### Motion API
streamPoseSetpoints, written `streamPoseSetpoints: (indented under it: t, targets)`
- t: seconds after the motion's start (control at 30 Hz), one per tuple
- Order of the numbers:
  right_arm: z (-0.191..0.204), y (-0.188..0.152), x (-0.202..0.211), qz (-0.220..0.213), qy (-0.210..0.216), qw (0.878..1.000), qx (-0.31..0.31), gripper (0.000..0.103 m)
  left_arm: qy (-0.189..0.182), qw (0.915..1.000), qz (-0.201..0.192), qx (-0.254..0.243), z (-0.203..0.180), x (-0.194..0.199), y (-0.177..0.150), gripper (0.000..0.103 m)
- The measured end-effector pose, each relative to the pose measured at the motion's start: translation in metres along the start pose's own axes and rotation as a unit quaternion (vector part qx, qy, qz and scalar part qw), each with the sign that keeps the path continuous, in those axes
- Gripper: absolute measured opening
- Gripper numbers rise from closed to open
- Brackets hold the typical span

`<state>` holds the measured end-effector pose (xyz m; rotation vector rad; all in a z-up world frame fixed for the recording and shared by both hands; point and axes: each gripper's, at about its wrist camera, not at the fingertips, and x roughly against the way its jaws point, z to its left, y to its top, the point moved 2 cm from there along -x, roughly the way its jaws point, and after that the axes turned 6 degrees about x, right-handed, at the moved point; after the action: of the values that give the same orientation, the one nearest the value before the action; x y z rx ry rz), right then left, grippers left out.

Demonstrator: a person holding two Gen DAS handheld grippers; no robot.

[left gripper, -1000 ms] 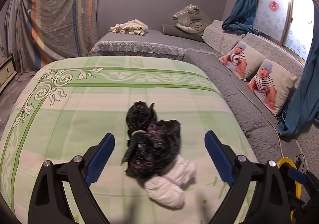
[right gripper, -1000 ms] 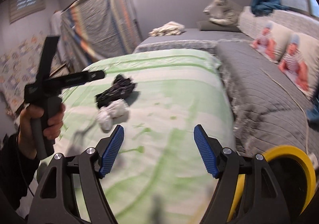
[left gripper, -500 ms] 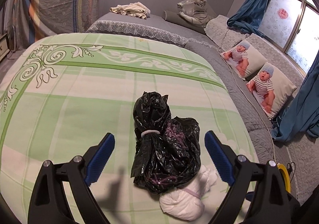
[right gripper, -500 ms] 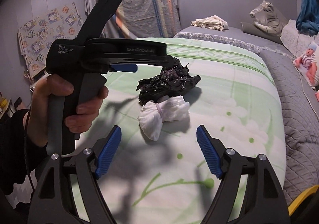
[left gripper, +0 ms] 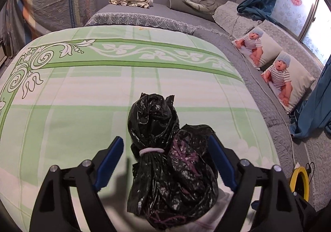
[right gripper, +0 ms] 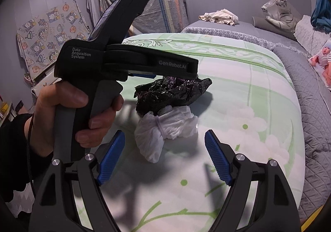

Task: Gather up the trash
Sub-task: 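Grasp the black plastic bag with the left tool while the right tool grasps the white tissue, then carry the black bag and white tissue over the yellow bin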

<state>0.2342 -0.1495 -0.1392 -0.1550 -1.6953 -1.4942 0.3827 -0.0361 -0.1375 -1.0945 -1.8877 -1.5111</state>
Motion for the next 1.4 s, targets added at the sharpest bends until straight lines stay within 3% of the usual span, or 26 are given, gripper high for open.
streamPoseSetpoints:
  t: [0.5,0.8,1.17,1.4]
  targets:
    - [0.002,0.011,-0.046,0.051,0.007,0.999,0.0,0.075,0.006,0.9992,0.021,0.034,0.025,-0.021,-0.001,0.052]
    - [0.0,0.013,-0.049,0.071,0.014,0.997,-0.016,0.057,0.013,0.9987,0.023,0.044,0.029,-0.014,-0.004,0.034]
    - [0.001,0.003,-0.007,0.069,-0.003,0.997,-0.023,0.053,0.011,0.9988,0.012,0.047,0.03,0.026,-0.024,0.031]
    - [-0.001,-0.016,0.058,0.028,-0.02,0.999,-0.035,0.053,-0.025,0.9988,-0.04,0.018,-0.003,0.092,-0.045,0.031]
